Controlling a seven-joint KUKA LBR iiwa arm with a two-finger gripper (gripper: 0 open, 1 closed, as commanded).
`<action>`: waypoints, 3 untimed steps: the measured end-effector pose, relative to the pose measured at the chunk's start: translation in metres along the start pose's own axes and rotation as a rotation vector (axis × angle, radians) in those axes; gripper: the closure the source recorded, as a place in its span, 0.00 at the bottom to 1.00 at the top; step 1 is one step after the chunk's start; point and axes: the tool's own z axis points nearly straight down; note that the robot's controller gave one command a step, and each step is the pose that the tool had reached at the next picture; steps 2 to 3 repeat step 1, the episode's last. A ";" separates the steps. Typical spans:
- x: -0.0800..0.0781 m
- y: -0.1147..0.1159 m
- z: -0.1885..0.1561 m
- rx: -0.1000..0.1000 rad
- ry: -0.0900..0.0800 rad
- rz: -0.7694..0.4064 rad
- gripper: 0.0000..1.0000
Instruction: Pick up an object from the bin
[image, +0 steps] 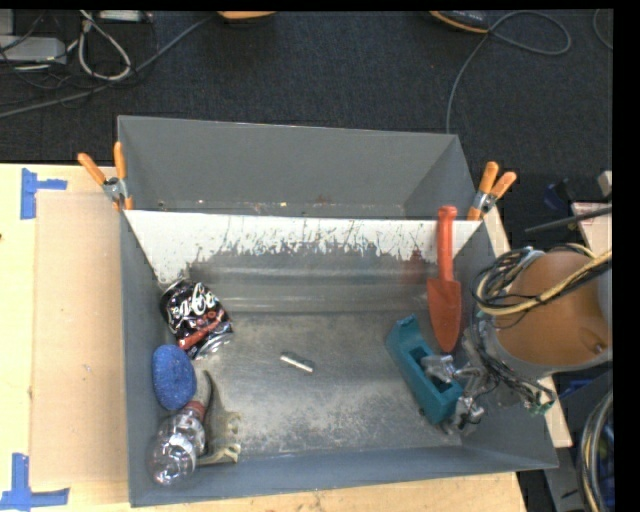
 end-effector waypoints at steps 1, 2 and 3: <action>0.000 0.001 -0.013 -0.002 0.003 0.001 1.00; 0.000 0.001 -0.013 -0.002 0.003 0.001 1.00; 0.000 0.001 -0.013 -0.002 0.003 0.001 1.00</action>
Offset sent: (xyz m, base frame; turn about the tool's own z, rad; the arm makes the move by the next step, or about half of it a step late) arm -0.0011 0.0003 0.0213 0.0005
